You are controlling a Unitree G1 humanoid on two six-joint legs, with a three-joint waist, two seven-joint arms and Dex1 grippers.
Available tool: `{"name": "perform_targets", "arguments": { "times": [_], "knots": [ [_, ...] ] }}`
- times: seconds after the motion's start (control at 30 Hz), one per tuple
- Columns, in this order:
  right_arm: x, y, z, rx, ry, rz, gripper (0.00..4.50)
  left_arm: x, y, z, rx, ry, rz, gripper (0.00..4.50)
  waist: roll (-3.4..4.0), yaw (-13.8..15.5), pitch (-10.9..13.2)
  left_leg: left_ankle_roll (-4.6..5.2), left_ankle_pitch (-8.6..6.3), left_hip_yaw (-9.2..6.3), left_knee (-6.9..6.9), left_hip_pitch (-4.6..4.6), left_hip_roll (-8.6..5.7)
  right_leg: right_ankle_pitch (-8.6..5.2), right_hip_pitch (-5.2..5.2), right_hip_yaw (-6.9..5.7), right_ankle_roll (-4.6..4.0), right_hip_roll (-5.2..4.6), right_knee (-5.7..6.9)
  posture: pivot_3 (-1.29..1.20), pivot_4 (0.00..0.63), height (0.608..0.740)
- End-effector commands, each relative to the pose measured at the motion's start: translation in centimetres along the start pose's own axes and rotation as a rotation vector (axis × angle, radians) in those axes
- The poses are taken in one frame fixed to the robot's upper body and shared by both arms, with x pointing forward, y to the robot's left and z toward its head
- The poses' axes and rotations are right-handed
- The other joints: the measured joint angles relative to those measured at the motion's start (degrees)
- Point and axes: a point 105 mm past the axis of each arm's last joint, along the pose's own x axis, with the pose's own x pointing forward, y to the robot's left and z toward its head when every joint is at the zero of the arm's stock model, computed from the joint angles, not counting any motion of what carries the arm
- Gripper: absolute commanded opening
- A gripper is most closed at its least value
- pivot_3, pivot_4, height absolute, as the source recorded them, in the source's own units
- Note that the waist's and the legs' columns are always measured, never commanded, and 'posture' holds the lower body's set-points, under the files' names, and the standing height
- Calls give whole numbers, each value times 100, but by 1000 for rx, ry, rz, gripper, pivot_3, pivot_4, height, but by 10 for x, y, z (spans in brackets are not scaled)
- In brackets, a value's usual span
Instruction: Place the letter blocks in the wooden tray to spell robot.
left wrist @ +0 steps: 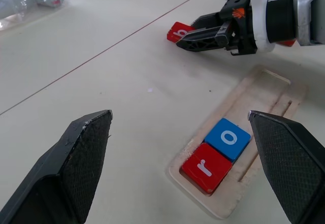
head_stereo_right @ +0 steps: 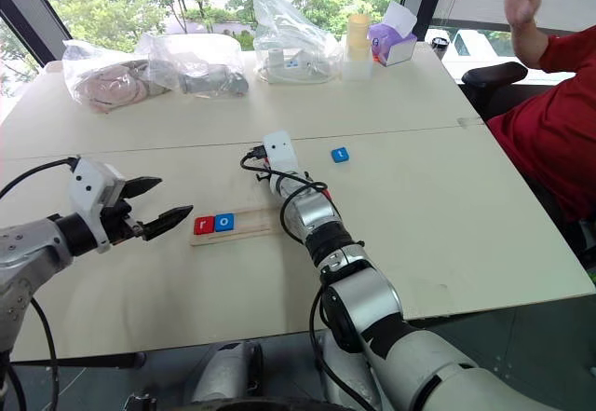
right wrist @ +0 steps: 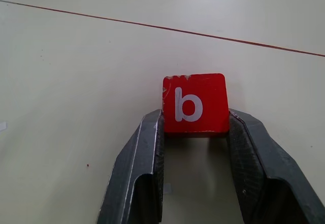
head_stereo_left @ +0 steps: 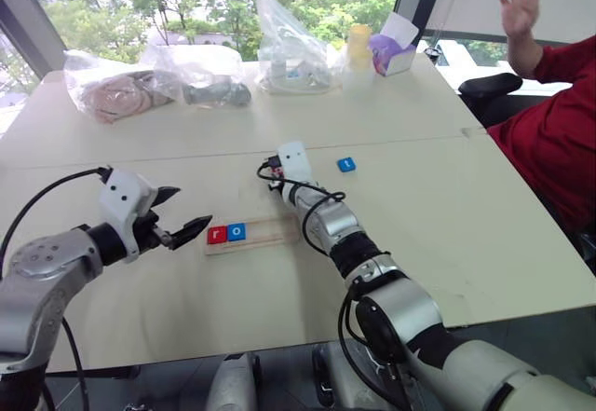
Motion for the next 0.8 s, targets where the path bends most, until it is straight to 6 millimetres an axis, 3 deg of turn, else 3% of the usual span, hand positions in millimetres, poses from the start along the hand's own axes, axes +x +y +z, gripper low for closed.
{"name": "perform_targets", "arguments": {
  "times": [0.03,0.17,0.33,0.47,0.53,0.67,0.8],
  "knots": [
    [-2,1,5,-3,-30,9,1128,4,-4,10,54,-24,-31,4500,0,3,0,0,0,-1,0,-1,0,0,0,0,0,0,0,0,150,740],
    [-29,-34,41,-27,-207,-27,1128,15,-20,17,60,-50,-126,4500,6,61,4,0,0,-6,0,-14,-1,0,-2,-4,1,-2,-3,0,150,740],
    [-99,-84,54,-243,-283,-105,1128,28,-48,27,71,-84,-273,4500,11,217,7,0,0,-12,0,-44,-14,-6,-21,-10,16,-20,-14,0,150,740],
    [-145,-121,30,-222,-166,-224,1128,37,-74,34,142,-79,-428,4500,7,213,5,0,-1,-7,-3,-40,-28,-11,-15,-10,19,-14,-22,0,150,740],
    [-159,-128,18,-186,-117,-269,1128,41,-80,37,165,-81,-480,4500,7,179,5,0,-1,1,-3,-35,-23,-12,-12,-10,15,-2,-22,0,150,740],
    [-183,-120,-29,6,50,-325,1128,55,-77,40,203,-80,-506,4500,8,158,5,0,0,4,-3,-24,-15,-17,-12,-6,-1,11,-12,0,150,740],
    [-186,-105,-45,110,149,-321,1128,62,-72,28,257,-39,-526,4500,12,146,5,0,0,10,-3,-20,-11,-19,-14,-3,-5,14,-9,0,150,740]
  ]
}}
